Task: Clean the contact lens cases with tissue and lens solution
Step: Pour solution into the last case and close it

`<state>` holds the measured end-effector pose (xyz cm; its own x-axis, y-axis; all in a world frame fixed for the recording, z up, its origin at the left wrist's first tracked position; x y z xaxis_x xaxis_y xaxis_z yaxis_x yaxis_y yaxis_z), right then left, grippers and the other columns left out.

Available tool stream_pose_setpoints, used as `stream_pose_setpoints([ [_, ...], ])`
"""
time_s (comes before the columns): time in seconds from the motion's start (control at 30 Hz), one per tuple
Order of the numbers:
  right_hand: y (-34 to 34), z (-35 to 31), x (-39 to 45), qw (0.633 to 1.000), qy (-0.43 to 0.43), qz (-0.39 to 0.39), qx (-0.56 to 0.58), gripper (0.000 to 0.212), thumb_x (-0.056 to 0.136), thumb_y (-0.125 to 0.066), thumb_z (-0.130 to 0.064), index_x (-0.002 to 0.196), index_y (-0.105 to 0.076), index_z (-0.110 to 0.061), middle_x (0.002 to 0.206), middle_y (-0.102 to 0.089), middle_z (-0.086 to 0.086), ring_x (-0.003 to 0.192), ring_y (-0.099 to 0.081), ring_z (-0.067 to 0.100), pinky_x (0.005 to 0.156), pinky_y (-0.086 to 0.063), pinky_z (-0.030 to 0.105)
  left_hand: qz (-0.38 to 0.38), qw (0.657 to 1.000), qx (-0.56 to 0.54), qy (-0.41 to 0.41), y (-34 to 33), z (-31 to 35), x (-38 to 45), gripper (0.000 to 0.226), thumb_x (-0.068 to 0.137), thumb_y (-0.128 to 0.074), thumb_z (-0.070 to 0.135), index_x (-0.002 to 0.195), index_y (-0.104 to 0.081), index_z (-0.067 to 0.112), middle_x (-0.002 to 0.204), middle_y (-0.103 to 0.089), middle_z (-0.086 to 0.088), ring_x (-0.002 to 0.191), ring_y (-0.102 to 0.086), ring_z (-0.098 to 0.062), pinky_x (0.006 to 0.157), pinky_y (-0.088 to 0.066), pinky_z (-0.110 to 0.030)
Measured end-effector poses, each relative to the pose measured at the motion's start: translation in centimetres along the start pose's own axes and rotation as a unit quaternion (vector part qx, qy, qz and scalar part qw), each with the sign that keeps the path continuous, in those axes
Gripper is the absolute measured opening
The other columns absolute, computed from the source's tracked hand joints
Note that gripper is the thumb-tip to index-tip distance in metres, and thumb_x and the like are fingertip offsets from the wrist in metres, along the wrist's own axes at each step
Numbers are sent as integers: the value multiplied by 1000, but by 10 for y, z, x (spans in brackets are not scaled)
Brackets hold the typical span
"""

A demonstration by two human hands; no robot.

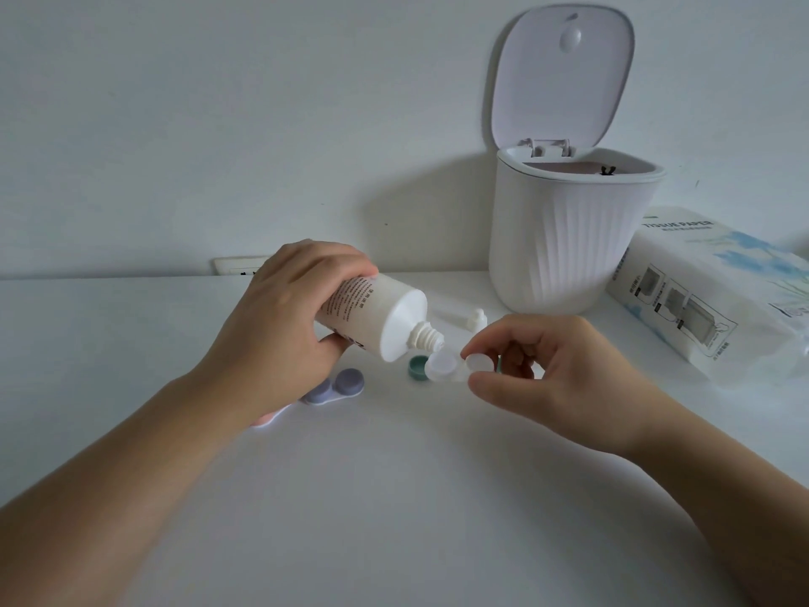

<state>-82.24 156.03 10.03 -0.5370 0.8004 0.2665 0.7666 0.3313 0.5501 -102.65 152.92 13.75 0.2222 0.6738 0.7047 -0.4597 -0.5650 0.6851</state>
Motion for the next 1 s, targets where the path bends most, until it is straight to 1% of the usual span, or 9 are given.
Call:
stream_pose_setpoints([
  [0.17, -1, 1, -1, 1000, -3, 0, -5, 10, 77, -77, -28, 87, -76, -27, 74, -66, 3, 64, -55, 26, 63, -49, 34, 7, 1000, 20, -19, 0, 3, 1, 65, 62, -81, -9, 120, -63, 14, 126, -62, 1, 117, -52, -29, 104, -40, -42],
  [0.33, -2, 2, 0, 1000, -8, -2, -2, 11, 77, -77, -31, 87, -76, -29, 73, -66, 2, 60, -54, 17, 62, -49, 32, 18, 999, 36, -34, 2, 7, 1, 61, 62, -80, -11, 118, -65, 9, 124, -63, -3, 116, -53, -32, 110, -35, -37],
  [0.47, -1, 3, 0, 1000, -11, 4, -3, 11, 77, -77, -31, 88, -76, -30, 74, -67, 5, 66, -57, 28, 64, -51, 36, 24, 998, 45, -35, 4, 10, 2, 61, 61, -80, -12, 117, -65, 8, 124, -63, -5, 117, -52, -30, 114, -32, -36],
  [0.53, 0, 3, -1, 1000, -8, 5, 1, 10, 78, -78, -29, 87, -75, -30, 73, -67, 2, 63, -55, 24, 62, -49, 31, 23, 998, 47, -32, 5, 10, 2, 61, 61, -79, -13, 117, -66, 8, 124, -63, -5, 118, -53, -31, 114, -32, -39],
  [0.6, 0, 2, -1, 1000, -5, 6, 2, 9, 78, -78, -28, 87, -75, -30, 72, -66, -1, 59, -53, 14, 60, -47, 24, 21, 998, 49, -34, 5, 12, 2, 60, 61, -79, -13, 116, -66, 7, 123, -64, -6, 118, -54, -33, 115, -33, -41],
  [0.73, 1, 3, 0, 1000, -4, 6, -8, 9, 78, -77, -29, 87, -76, -29, 71, -66, -2, 60, -53, 10, 60, -47, 24, 20, 998, 54, -41, 4, 16, 2, 58, 61, -79, -14, 115, -67, 5, 122, -65, -8, 117, -57, -35, 115, -33, -43],
  [0.8, 1, 3, 0, 1000, -2, 8, -6, 8, 79, -78, -27, 86, -76, -29, 67, -64, -7, 59, -52, 9, 59, -46, 22, 20, 997, 57, -44, 4, 17, 2, 57, 61, -78, -15, 114, -67, 4, 121, -66, -8, 117, -57, -35, 115, -34, -45],
  [0.87, 1, 2, 0, 1000, 0, 9, -7, 8, 79, -78, -27, 86, -76, -28, 68, -64, -8, 59, -52, 10, 60, -47, 24, 19, 997, 59, -45, 4, 17, 2, 57, 61, -78, -15, 114, -67, 4, 121, -66, -8, 117, -58, -36, 114, -34, -46],
  [1.0, 0, 1, -1, 1000, 6, 6, -11, 7, 80, -79, -27, 86, -76, -28, 73, -67, -3, 60, -52, 13, 62, -50, 34, 18, 997, 63, -51, 4, 17, 2, 57, 62, -78, -15, 115, -66, 5, 122, -65, -8, 119, -57, -36, 115, -34, -49],
])
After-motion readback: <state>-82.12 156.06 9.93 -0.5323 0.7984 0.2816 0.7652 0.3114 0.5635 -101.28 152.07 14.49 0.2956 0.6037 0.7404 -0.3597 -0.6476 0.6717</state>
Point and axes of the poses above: each hand's wrist, its own x-axis towards the middle knuckle, its own y-axis out of the back of the hand, z = x × y, the point moved 10 cm from there along x, towards the middle knuckle
